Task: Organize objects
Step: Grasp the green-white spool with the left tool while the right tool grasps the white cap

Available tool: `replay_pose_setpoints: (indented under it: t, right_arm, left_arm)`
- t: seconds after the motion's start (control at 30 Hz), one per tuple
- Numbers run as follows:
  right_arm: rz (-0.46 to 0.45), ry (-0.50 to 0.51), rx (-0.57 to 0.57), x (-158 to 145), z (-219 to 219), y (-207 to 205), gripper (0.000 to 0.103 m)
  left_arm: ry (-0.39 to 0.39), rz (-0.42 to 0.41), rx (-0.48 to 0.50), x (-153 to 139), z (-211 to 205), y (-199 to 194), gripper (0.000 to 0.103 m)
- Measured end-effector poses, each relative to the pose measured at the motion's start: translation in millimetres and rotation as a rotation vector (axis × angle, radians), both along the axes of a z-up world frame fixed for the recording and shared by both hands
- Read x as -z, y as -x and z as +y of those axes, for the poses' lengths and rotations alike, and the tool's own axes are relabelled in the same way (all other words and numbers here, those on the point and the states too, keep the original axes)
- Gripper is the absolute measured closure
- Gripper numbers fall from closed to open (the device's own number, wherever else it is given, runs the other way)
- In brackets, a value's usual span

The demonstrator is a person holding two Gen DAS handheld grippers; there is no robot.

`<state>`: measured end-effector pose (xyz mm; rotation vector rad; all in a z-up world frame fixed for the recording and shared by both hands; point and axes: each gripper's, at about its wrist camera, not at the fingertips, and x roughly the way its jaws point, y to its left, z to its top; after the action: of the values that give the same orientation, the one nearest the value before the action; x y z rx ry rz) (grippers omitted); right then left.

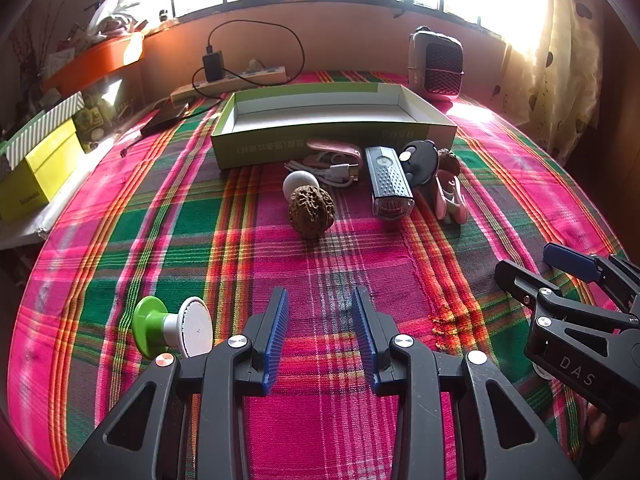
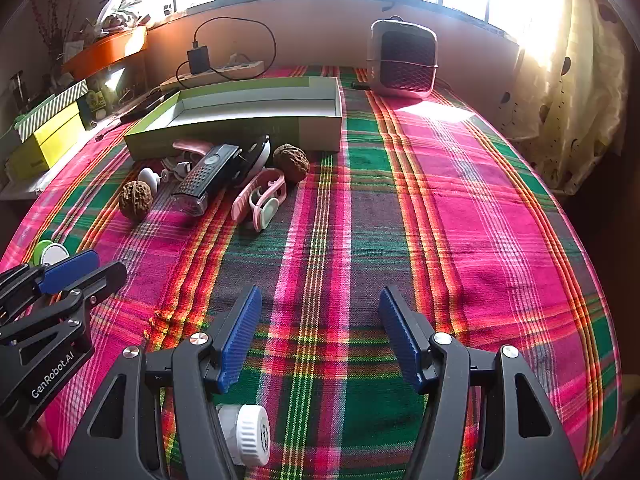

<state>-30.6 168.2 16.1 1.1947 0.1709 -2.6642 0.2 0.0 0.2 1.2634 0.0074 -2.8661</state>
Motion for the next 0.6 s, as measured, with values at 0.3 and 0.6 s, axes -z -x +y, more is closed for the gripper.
replay_pose_setpoints:
  t: [0.3,0.6]
  right_arm:
    - [0.0,-0.001,-0.001,0.1,-0.6,0.0,0.041]
    - [-0.012,-0.002,-0.01,-0.2,-2.2,1.3,0.041]
  left_arm:
    - [0.002,0.0,0.0,0.0,0.0,0.0,0.073]
    - [0.002,-0.005,0.02,-1.3,-4.6,-1.8,0.073]
